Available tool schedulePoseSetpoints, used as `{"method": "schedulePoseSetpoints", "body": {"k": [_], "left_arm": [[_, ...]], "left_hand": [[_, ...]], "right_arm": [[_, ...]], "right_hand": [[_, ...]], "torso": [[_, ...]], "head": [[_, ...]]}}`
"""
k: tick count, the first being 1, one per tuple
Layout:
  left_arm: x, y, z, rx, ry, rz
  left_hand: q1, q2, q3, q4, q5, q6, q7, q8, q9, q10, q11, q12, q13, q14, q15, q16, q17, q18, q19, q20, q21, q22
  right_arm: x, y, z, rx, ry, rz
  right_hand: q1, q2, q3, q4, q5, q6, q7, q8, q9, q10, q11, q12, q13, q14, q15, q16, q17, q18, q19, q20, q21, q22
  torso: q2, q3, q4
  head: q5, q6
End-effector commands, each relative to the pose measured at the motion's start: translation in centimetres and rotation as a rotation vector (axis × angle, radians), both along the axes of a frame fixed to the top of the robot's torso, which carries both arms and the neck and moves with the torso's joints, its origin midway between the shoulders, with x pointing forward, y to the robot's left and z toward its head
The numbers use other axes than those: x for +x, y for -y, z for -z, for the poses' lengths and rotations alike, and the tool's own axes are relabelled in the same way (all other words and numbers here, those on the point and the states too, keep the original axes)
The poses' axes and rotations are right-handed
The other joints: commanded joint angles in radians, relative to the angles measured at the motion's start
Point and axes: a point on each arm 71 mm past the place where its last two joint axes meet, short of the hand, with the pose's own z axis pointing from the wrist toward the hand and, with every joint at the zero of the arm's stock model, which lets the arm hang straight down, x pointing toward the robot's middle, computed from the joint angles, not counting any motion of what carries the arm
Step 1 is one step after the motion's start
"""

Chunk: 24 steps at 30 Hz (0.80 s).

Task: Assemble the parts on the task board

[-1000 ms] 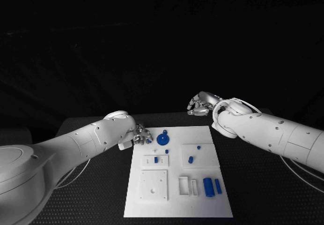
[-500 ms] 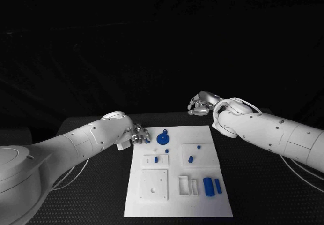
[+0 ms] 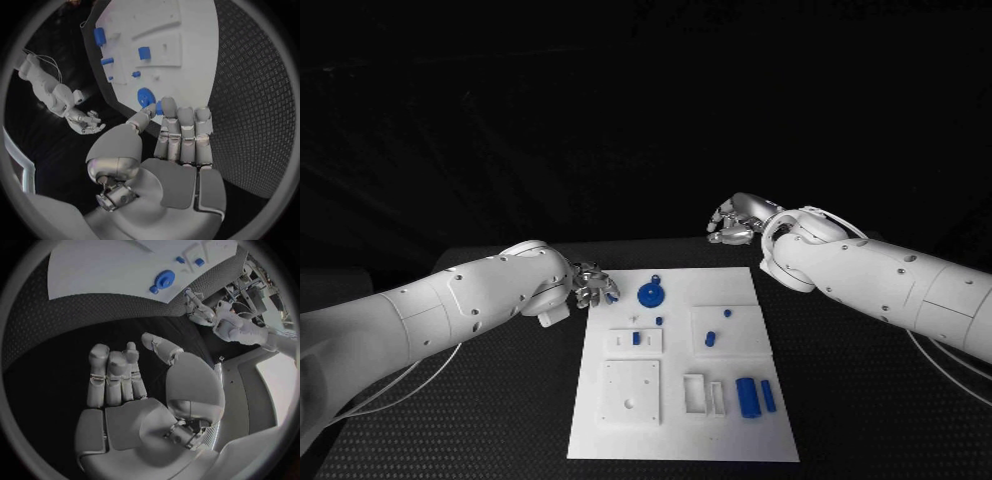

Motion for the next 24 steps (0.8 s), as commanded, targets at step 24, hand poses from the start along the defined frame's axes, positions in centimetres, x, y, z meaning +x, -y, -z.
{"method": "schedulePoseSetpoints", "body": {"k": [24], "left_arm": [[-6.0, 1.2, 2.3, 0.102, 0.086, 0.1]], "left_hand": [[-0.026, -0.027, 0.012, -0.011, 0.065, 0.095, -0.048, 0.048, -0.015, 0.103, -0.047, 0.071, 0.032, 0.121, -0.084, 0.063, 0.015, 0.002, 0.086, -0.146, 0.07, 0.022]], "right_arm": [[-0.1, 0.3, 0.0, -0.008, -0.011, -0.009]], "right_hand": [[-0.009, 0.005, -0.004, -0.002, 0.025, 0.001, 0.01, -0.005, 0.001, -0.007, 0.0, 0.007, -0.003, -0.008, -0.001, -0.007, 0.002, 0.024, 0.0, -0.006, -0.005, 0.016]], "torso": [[-0.003, -0.0009, 0.0069]], "head": [[0.011, -0.019]]}}
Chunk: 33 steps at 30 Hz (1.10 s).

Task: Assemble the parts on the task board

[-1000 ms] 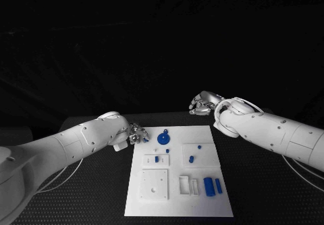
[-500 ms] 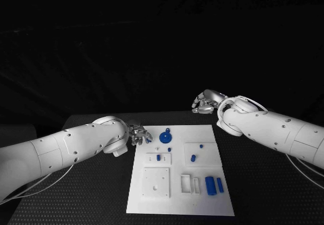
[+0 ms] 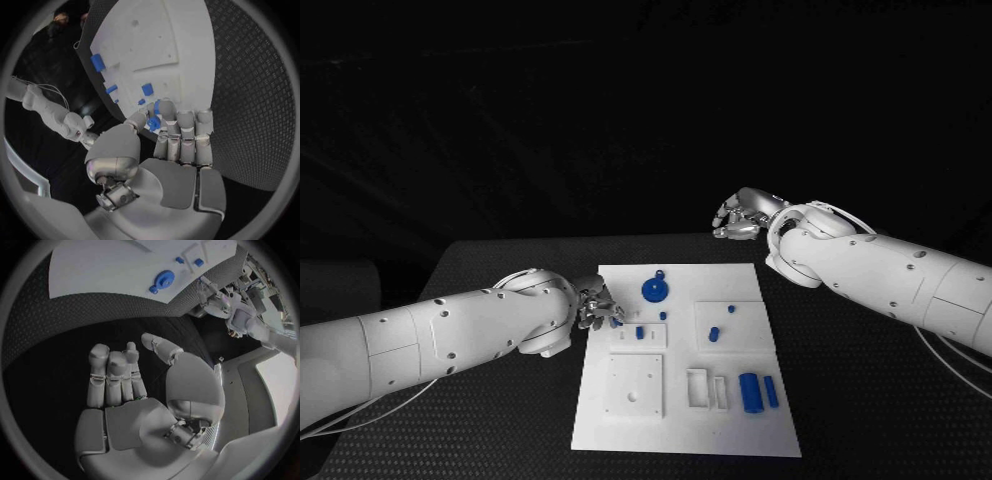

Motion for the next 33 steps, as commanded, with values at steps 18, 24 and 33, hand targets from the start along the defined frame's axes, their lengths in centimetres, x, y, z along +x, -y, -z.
{"method": "schedulePoseSetpoints", "body": {"k": [18, 24, 33], "left_arm": [[-1.0, 0.6, 1.4, 0.03, 0.006, 0.018], [-0.8, 0.7, 1.5, 0.037, 0.0, 0.016], [-0.7, 0.9, 1.7, 0.044, -0.007, 0.02]], "left_hand": [[-0.006, 0.001, 0.001, 0.006, 0.011, 0.069, -0.05, 0.044, -0.001, 0.062, -0.054, 0.026, 0.017, 0.085, -0.093, 0.023, 0.013, 0.016, 0.016, -0.129, 0.021, 0.021], [-0.007, 0.001, 0.001, 0.007, 0.011, 0.07, -0.05, 0.045, -0.001, 0.062, -0.054, 0.027, 0.018, 0.085, -0.093, 0.023, 0.013, 0.016, 0.017, -0.13, 0.022, 0.021], [-0.01, 0.001, 0.001, 0.01, 0.01, 0.069, -0.05, 0.045, -0.002, 0.06, -0.054, 0.028, 0.019, 0.084, -0.094, 0.023, 0.014, 0.016, 0.017, -0.13, 0.023, 0.021]], "right_arm": [[-0.1, 0.0, 0.0, -0.006, -0.008, -0.012], [-0.1, 0.0, 0.0, -0.006, -0.008, -0.012], [-0.1, -0.1, 0.1, -0.006, -0.009, -0.013]], "right_hand": [[-0.009, 0.006, -0.004, -0.002, 0.014, 0.003, 0.008, -0.005, 0.002, -0.007, 0.0, 0.004, -0.002, -0.008, -0.001, -0.004, 0.001, 0.024, -0.002, -0.007, -0.005, 0.016], [-0.009, 0.006, -0.004, -0.002, 0.015, 0.003, 0.009, -0.005, 0.002, -0.007, 0.0, 0.004, -0.002, -0.008, -0.001, -0.004, 0.001, 0.024, -0.001, -0.007, -0.005, 0.016], [-0.01, 0.006, -0.005, -0.002, 0.016, 0.003, 0.009, -0.005, 0.002, -0.007, 0.0, 0.004, -0.002, -0.008, -0.001, -0.004, 0.001, 0.024, -0.001, -0.007, -0.005, 0.016]], "torso": [[0.002, 0.0013, -0.0026], [0.002, 0.0013, -0.0024], [0.002, 0.0014, -0.0022]], "head": [[0.002, -0.004], [0.001, -0.004], [0.0, -0.004]]}}
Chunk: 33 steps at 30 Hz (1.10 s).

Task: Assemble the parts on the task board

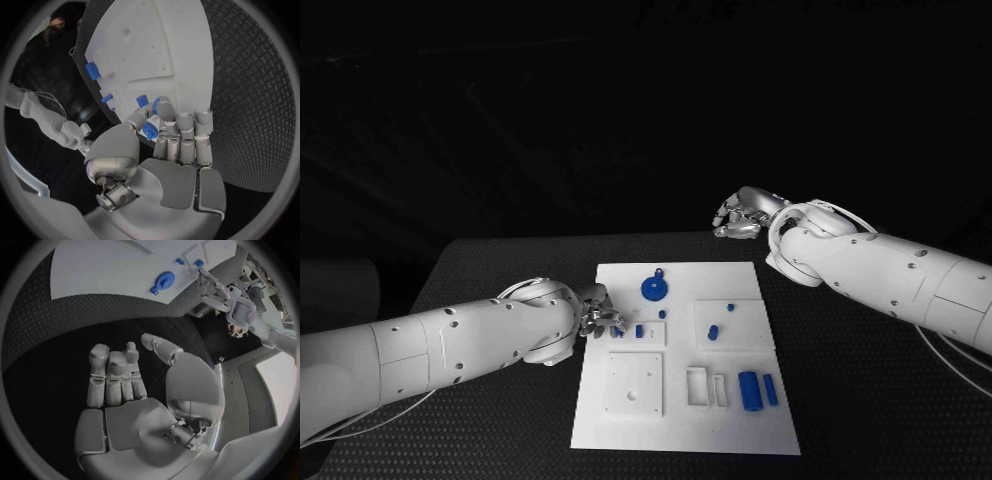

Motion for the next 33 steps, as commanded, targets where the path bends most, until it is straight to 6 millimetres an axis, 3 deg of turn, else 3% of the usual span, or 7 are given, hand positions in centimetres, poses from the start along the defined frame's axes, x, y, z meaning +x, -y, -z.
{"method": "schedulePoseSetpoints", "body": {"k": [1, 33], "left_arm": [[-0.09, 0.3, 0.16, 0.006, -0.005, 0.011], [-0.07, 0.0, 0.74, 0.061, 0.0, 0.032]], "left_hand": [[0.0, 0.013, -0.001, 0.007, 0.005, 0.041, -0.033, 0.003, 0.0, 0.033, -0.038, 0.005, 0.001, 0.06, -0.08, 0.004, 0.001, 0.016, 0.007, -0.127, 0.003, 0.02], [0.003, 0.013, 0.004, 0.004, 0.004, 0.039, -0.033, 0.003, -0.001, 0.029, -0.038, 0.007, 0.003, 0.057, -0.08, 0.004, 0.002, 0.017, 0.004, -0.128, 0.005, 0.02]], "right_arm": [[-0.04, -0.16, 0.04, -0.005, -0.006, -0.013], [-0.05, -0.09, 0.09, -0.006, -0.009, -0.013]], "right_hand": [[-0.006, 0.002, -0.005, -0.002, 0.006, 0.001, 0.01, -0.005, 0.001, -0.007, 0.0, 0.005, -0.001, -0.008, -0.001, -0.004, 0.002, 0.024, 0.001, -0.005, -0.005, 0.017], [-0.007, 0.003, -0.005, -0.002, 0.008, 0.001, 0.01, -0.005, 0.001, -0.007, 0.0, 0.005, -0.002, -0.008, -0.001, -0.004, 0.002, 0.024, 0.001, -0.006, -0.005, 0.017]], "torso": [[0.0, 0.0, 0.0002], [0.0, -0.0003, 0.0004]], "head": [[0.0, 0.0], [-0.005, -0.004]]}}
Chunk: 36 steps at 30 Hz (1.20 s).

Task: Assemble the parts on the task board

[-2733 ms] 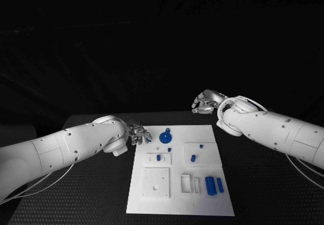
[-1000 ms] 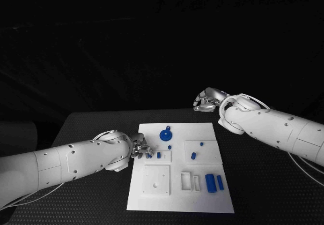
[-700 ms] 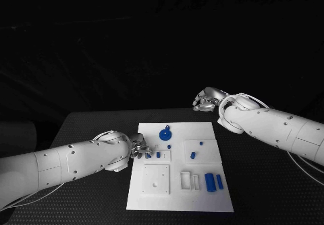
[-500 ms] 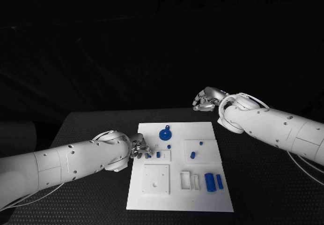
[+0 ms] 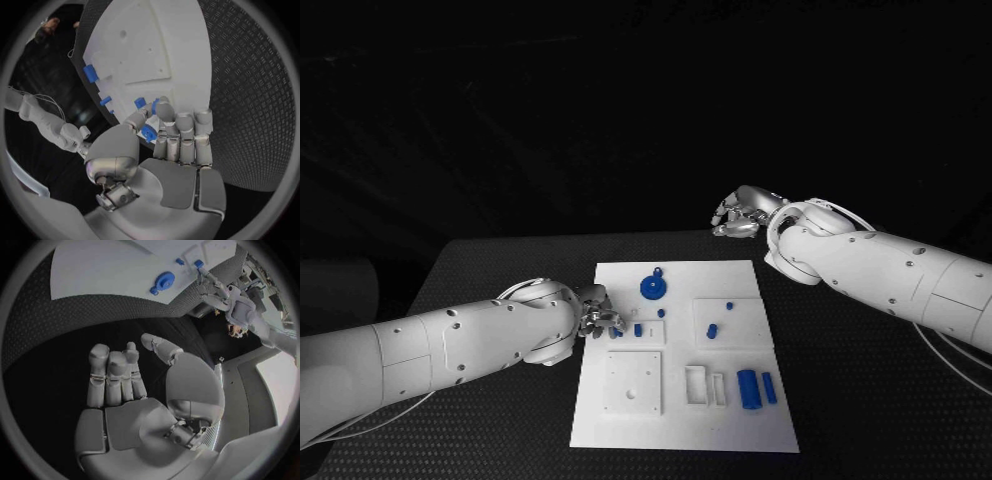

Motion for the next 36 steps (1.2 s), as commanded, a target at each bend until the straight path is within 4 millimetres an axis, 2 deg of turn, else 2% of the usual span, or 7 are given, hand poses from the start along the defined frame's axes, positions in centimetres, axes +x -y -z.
{"method": "schedulePoseSetpoints", "body": {"k": [1, 15, 19, 22, 26, 36], "left_arm": [[-0.11, -0.08, 0.29, 0.041, 0.001, 0.019], [-0.28, 0.28, 0.41, 0.046, -0.012, 0.033], [-0.3, 0.28, 0.43, 0.048, -0.015, 0.034], [-0.32, 0.31, 0.45, 0.048, -0.017, 0.036], [-0.38, 0.42, 0.5, 0.049, -0.022, 0.04], [-0.44, 0.4, 0.56, 0.049, -0.025, 0.041]], "left_hand": [[0.003, 0.013, 0.006, -0.004, 0.007, 0.028, -0.021, 0.007, -0.001, 0.018, -0.023, 0.007, 0.002, 0.052, -0.075, 0.004, 0.002, 0.016, 0.004, -0.128, 0.006, 0.02], [0.003, 0.008, 0.005, -0.005, 0.006, 0.028, -0.021, 0.007, -0.001, 0.017, -0.023, 0.008, 0.003, 0.052, -0.075, 0.004, 0.002, 0.016, 0.004, -0.128, 0.007, 0.02], [-0.009, -0.017, -0.001, 0.006, -0.01, 0.029, -0.021, 0.009, -0.003, 0.017, -0.022, 0.011, 0.005, 0.051, -0.074, 0.005, 0.004, 0.016, 0.004, -0.128, 0.009, 0.019], [-0.029, -0.044, -0.008, 0.03, -0.024, 0.03, -0.022, 0.01, -0.005, 0.017, -0.022, 0.011, 0.005, 0.051, -0.074, 0.005, 0.004, 0.016, 0.003, -0.128, 0.01, 0.017], [-0.049, -0.066, -0.01, 0.059, -0.039, 0.03, -0.022, 0.011, -0.007, 0.018, -0.023, 0.011, 0.006, 0.051, -0.075, 0.005, 0.005, 0.019, 0.002, -0.13, 0.01, 0.017], [-0.062, -0.09, -0.009, 0.08, -0.058, 0.031, -0.023, 0.013, -0.008, 0.019, -0.025, 0.012, 0.006, 0.053, -0.076, 0.005, 0.007, 0.021, 0.001, -0.131, 0.012, 0.017]], "right_arm": [[-0.04, -0.11, 0.05, -0.005, -0.006, -0.012], [-0.06, -0.15, 0.09, -0.006, -0.01, -0.015], [-0.09, -0.19, 0.08, -0.006, -0.01, -0.017], [-0.1, -0.21, 0.08, -0.006, -0.011, -0.017], [-0.11, -0.17, 0.08, -0.006, -0.011, -0.017], [-0.11, -0.1, 0.09, -0.006, -0.012, -0.016]], "right_hand": [[-0.007, 0.003, -0.005, -0.002, 0.005, 0.003, 0.008, -0.005, 0.001, -0.007, 0.0, 0.005, -0.001, -0.008, -0.001, -0.004, 0.001, 0.024, -0.001, -0.007, -0.005, 0.017], [-0.007, 0.003, -0.006, -0.002, 0.005, 0.003, 0.008, -0.005, 0.001, -0.007, 0.0, 0.005, -0.001, -0.008, -0.001, -0.004, 0.001, 0.024, -0.001, -0.007, -0.005, 0.017], [-0.007, 0.003, -0.006, -0.002, 0.005, 0.003, 0.008, -0.005, 0.001, -0.007, 0.0, 0.006, -0.002, -0.008, -0.001, -0.004, 0.001, 0.024, -0.001, -0.007, -0.005, 0.017], [-0.008, 0.003, -0.006, -0.002, 0.005, 0.003, 0.008, -0.005, 0.001, -0.008, 0.0, 0.006, -0.002, -0.008, -0.001, -0.004, 0.001, 0.024, -0.001, -0.007, -0.005, 0.017], [-0.008, 0.003, -0.006, -0.002, 0.005, 0.003, 0.008, -0.005, 0.001, -0.008, 0.0, 0.006, -0.002, -0.008, -0.001, -0.004, 0.001, 0.024, -0.001, -0.007, -0.005, 0.017], [-0.008, 0.003, -0.006, -0.002, 0.005, 0.002, 0.008, -0.005, 0.001, -0.008, 0.0, 0.006, -0.002, -0.008, -0.001, -0.004, 0.001, 0.024, -0.001, -0.007, -0.005, 0.017]], "torso": [[0.0, -0.0005, 0.0001], [0.0, -0.0005, -0.0004], [0.0, 0.0001, -0.0002], [0.0, 0.0002, -0.0001], [0.0, -0.0001, -0.0001], [0.0, 0.0003, -0.0007]], "head": [[0.0, 0.001], [0.001, 0.0], [0.001, 0.0], [0.0, -0.001], [0.001, 0.0], [0.0, 0.0]]}}
